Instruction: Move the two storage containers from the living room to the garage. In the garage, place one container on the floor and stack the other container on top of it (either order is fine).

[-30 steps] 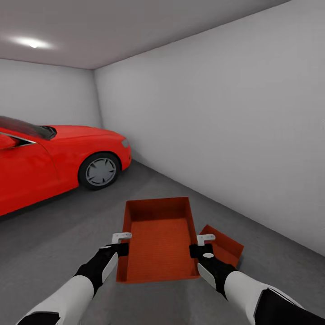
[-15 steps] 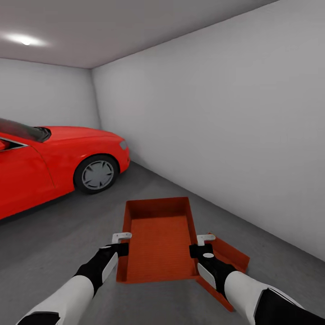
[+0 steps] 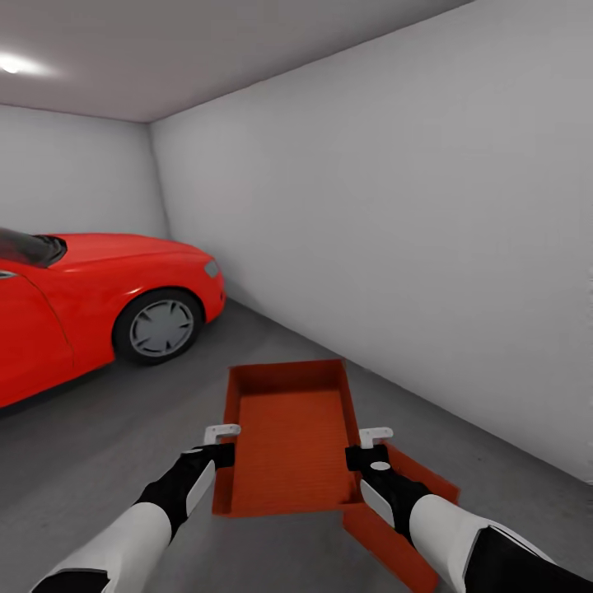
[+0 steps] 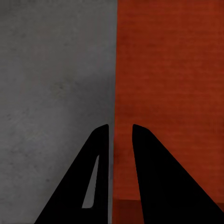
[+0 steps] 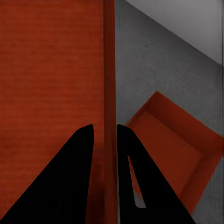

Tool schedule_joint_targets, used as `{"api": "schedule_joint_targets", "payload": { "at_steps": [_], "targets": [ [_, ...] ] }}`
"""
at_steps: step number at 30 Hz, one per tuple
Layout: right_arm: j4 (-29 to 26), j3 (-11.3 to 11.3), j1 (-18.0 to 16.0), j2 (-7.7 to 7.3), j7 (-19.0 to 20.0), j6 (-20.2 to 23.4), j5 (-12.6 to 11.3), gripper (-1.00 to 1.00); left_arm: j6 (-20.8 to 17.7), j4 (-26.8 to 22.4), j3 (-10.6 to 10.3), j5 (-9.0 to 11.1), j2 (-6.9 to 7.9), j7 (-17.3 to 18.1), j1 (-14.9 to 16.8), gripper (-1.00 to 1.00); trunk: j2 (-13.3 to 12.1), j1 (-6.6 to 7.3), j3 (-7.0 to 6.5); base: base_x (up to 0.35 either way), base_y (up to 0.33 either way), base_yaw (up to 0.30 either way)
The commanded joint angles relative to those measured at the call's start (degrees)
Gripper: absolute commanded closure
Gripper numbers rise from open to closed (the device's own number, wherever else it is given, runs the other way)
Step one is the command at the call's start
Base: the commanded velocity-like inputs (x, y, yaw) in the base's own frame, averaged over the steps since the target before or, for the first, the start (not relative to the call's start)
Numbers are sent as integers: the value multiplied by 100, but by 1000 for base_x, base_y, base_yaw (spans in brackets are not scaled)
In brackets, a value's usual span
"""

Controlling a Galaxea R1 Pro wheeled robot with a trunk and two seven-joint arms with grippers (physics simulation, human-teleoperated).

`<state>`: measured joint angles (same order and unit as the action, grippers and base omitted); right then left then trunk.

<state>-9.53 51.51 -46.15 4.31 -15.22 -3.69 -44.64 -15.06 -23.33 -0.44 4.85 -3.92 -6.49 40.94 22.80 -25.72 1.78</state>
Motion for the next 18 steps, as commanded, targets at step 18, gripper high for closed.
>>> {"api": "schedule_joint_targets", "payload": {
  "at_steps": [18],
  "targets": [
    [4, -115, -8, -18, -69, -26, -62, 100, -41, -22, 9, -19, 75, -72, 1, 100, 13, -7, 13, 296, 0, -241]
  ]
}}
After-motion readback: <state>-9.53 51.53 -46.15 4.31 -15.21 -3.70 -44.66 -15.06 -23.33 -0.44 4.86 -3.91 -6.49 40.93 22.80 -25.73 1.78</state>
